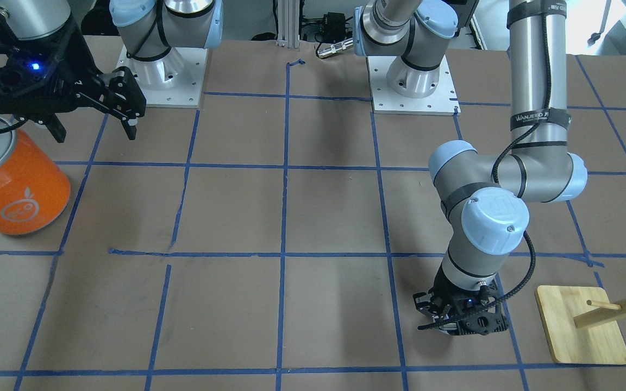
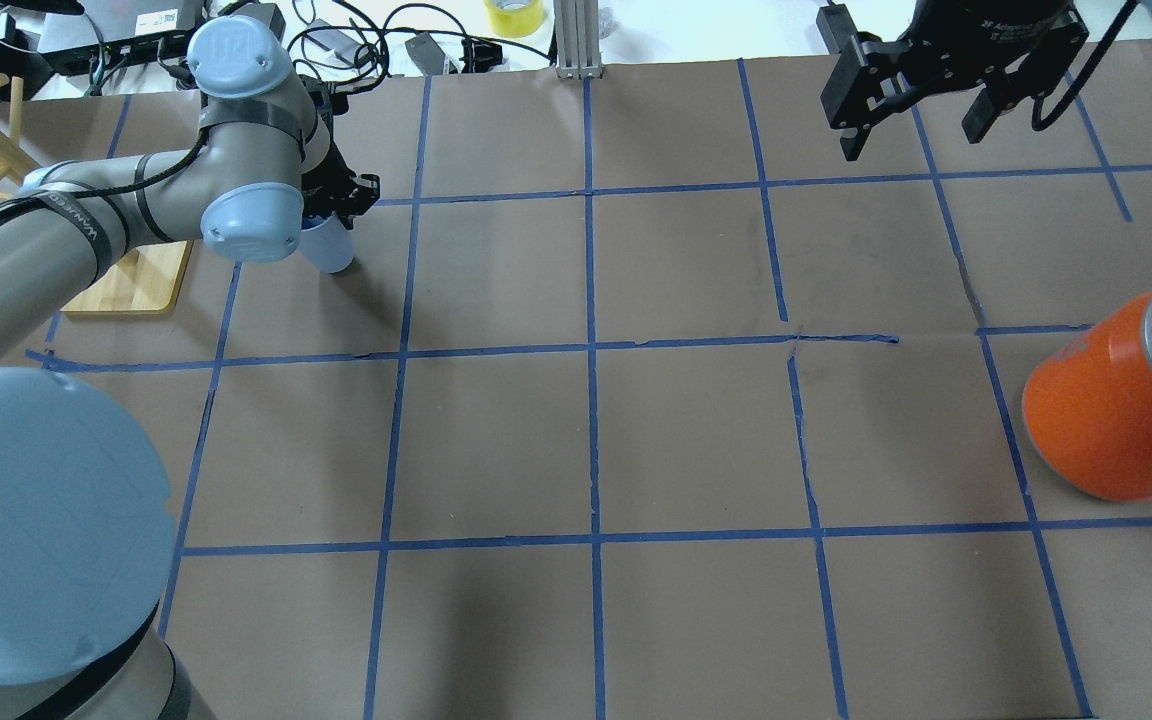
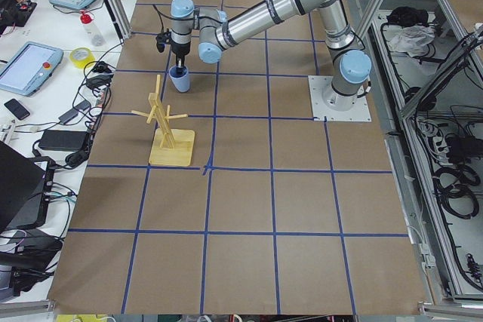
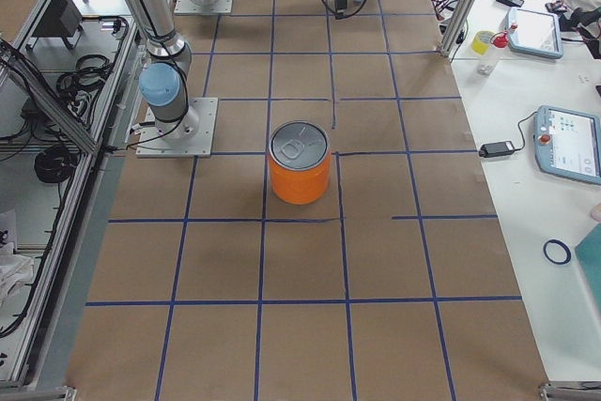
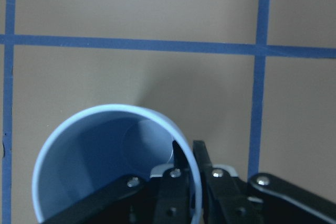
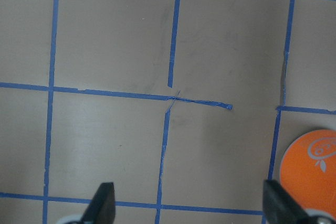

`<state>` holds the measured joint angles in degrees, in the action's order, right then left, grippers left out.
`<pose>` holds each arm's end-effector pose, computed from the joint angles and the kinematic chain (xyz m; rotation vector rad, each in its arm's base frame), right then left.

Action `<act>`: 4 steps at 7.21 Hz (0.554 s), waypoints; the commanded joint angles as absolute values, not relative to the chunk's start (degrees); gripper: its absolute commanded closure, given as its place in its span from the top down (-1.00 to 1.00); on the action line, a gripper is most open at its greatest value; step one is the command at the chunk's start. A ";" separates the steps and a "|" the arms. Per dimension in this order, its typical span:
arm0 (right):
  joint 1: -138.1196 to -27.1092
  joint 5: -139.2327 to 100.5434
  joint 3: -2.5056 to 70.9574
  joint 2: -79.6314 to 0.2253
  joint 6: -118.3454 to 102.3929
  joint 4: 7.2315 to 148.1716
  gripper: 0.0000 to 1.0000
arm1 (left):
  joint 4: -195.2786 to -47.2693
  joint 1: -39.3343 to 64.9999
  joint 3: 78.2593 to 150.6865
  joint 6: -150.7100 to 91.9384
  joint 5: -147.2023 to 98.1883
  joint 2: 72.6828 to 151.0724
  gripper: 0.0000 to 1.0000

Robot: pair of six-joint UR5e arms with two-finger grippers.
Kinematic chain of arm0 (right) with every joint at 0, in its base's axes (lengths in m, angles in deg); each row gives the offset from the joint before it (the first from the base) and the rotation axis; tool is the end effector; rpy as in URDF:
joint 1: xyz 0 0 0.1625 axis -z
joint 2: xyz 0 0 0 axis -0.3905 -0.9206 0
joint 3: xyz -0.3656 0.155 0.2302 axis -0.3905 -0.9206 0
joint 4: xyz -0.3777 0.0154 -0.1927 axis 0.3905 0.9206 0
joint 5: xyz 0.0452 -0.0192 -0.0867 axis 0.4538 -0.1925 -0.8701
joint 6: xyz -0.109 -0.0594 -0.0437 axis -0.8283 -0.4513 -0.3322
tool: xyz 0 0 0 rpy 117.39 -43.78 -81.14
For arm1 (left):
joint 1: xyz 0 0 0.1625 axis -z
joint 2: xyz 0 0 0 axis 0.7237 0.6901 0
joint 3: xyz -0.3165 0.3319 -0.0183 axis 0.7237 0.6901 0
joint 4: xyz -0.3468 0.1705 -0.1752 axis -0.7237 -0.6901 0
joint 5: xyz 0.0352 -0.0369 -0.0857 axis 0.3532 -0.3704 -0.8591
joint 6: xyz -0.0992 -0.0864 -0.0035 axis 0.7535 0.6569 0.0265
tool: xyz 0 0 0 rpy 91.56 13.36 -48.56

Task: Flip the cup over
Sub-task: 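Carry the upright cup with the left gripper toward the wooden stand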

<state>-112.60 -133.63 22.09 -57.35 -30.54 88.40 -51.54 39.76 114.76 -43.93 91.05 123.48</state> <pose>0.1269 -0.5302 0.5438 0.1532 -3.1098 0.1101 -0.0764 -0.7073 0.2291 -0.1185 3.0494 -0.2903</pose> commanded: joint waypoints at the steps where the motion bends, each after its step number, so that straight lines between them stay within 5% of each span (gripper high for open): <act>1: -112.63 -133.68 22.18 -57.35 -30.54 88.41 1.00 | -52.19 39.33 114.39 -43.59 90.98 123.31 0.99; 4: -112.72 -133.69 22.44 -57.70 -30.54 88.41 1.00 | -64.61 40.12 112.20 -42.89 90.81 116.31 1.00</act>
